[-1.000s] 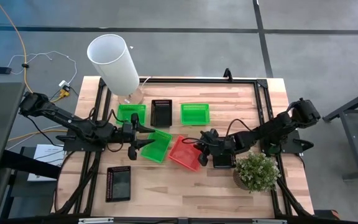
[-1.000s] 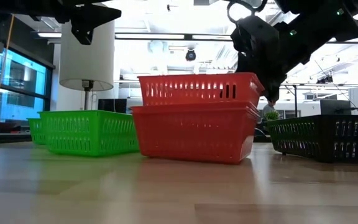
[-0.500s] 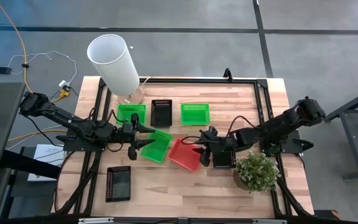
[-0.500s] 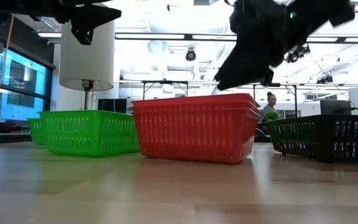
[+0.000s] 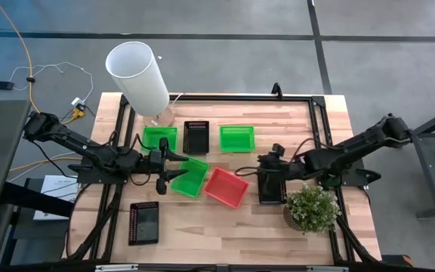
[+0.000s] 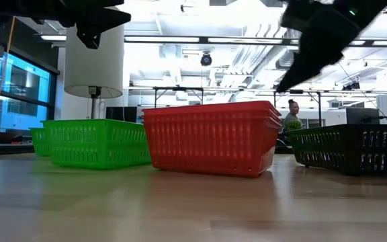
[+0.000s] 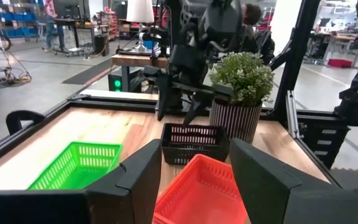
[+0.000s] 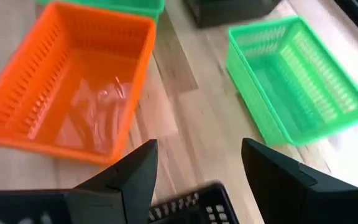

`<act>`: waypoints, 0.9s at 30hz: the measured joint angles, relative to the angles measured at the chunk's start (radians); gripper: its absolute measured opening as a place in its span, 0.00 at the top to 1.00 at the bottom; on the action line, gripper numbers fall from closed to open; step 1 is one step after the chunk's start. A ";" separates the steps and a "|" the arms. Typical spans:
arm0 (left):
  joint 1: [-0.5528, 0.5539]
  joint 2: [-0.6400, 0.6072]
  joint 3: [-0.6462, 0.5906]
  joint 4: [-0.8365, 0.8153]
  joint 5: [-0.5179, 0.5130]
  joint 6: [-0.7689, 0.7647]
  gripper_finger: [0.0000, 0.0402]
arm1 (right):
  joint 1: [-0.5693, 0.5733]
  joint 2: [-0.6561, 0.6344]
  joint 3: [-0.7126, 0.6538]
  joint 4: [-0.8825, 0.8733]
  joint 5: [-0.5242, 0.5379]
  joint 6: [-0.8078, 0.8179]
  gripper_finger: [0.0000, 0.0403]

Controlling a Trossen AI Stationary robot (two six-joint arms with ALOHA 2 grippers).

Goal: Stack baskets by color
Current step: Stack the bottom green bin on the top left green bin

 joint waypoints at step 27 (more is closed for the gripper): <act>0.120 0.000 0.000 -0.003 0.037 0.112 0.55 | -0.253 -0.179 -0.333 1.011 -0.172 -0.486 0.45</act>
